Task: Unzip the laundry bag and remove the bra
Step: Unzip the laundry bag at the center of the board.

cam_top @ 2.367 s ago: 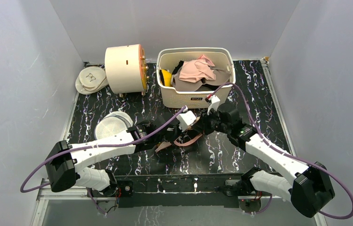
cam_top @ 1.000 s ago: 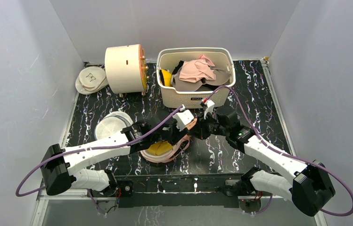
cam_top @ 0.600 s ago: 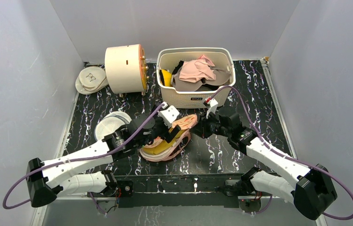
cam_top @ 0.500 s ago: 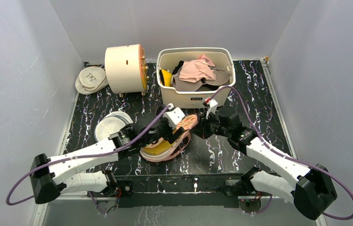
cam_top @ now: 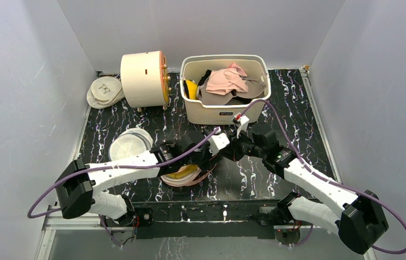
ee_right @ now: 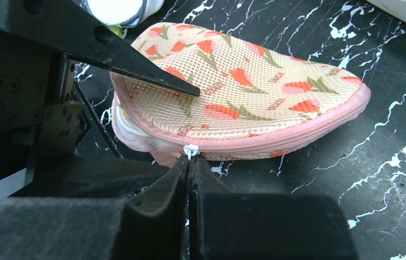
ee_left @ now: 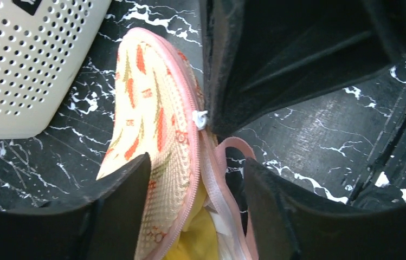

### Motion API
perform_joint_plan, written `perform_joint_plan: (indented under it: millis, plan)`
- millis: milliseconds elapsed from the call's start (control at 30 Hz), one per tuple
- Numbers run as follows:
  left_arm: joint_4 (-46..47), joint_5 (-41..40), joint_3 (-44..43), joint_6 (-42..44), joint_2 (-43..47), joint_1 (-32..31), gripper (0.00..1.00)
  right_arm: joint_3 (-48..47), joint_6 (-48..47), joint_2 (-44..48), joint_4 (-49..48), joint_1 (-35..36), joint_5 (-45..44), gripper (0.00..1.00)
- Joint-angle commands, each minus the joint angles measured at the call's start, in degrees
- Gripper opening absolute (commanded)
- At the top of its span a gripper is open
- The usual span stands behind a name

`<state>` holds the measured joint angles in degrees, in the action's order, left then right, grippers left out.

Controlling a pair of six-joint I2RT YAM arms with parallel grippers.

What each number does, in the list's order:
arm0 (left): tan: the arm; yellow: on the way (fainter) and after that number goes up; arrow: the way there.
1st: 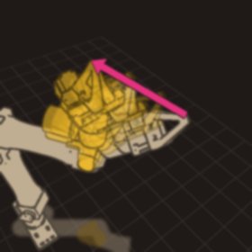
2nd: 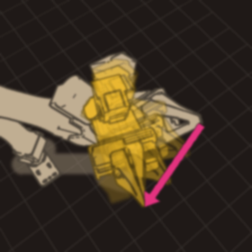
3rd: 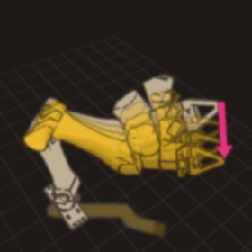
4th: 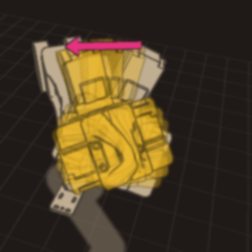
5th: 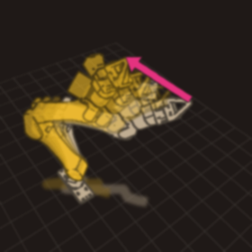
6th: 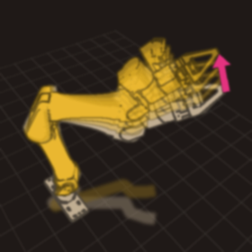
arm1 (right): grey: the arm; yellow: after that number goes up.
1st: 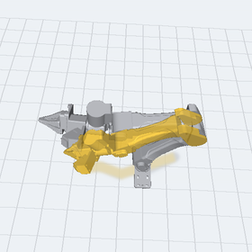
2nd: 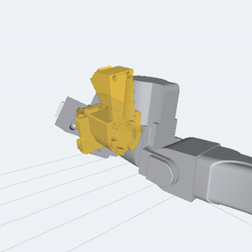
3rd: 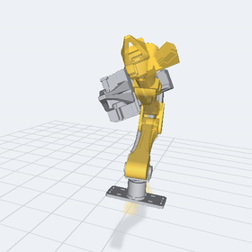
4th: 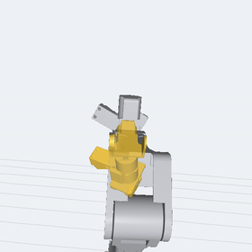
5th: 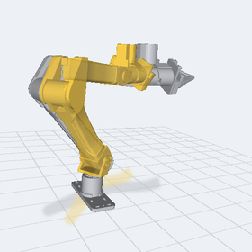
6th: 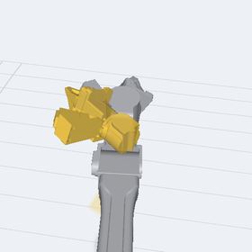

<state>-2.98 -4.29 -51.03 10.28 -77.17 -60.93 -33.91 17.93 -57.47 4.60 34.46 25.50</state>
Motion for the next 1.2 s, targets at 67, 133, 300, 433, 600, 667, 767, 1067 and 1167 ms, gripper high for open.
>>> perform_joint_plan:
  millis: [67, 133, 300, 433, 600, 667, 767, 1067, 1167]
  plan:
    - [1.7, -5.2, -2.2, -1.7, -0.5, 0.0, 0.47, -1.0, 0.6, 2.9, -3.4, 0.2, 1.1, 0.0]
    - [1.3, -5.7, -2.7, -1.6, -0.9, 0.0, 0.4, -1.0, 1.0, 2.8, -3.5, 0.3, 1.7, 0.0]
    - [-1.3, -7.6, -4.1, -0.5, -1.9, 0.0, 0.17, -1.2, 0.9, 2.9, -3.1, 0.2, 0.7, 0.0]
    - [-2.3, -8.6, -2.6, 2.4, 2.4, 0.0, 0.02, -1.8, -0.4, 2.6, -1.6, -0.8, -0.5, 0.0]
    - [0.4, -6.8, 2.6, 6.1, 12.5, 0.0, 0.0, -1.1, -0.6, 0.0, -3.3, -8.4, 8.5, 0.0]
    - [3.0, -9.7, 5.7, 8.5, 17.1, 0.0, 0.0, -0.6, 0.0, -1.3, -5.4, -13.4, 15.6, 0.0]
    - [4.0, -10.2, 6.8, 10.1, 20.8, 0.0, 0.0, 0.1, 1.7, -2.4, -8.3, -17.3, 19.8, 0.0]
    - [13.0, -11.0, 13.7, 11.6, 35.4, 0.1, 0.0, 3.0, 3.4, -5.9, -14.9, -18.0, 23.1, 0.0]
    - [13.9, -10.6, 14.1, 11.2, 36.6, 0.3, 0.0, 3.8, 3.7, -6.1, -16.7, -17.8, 24.3, 0.0]
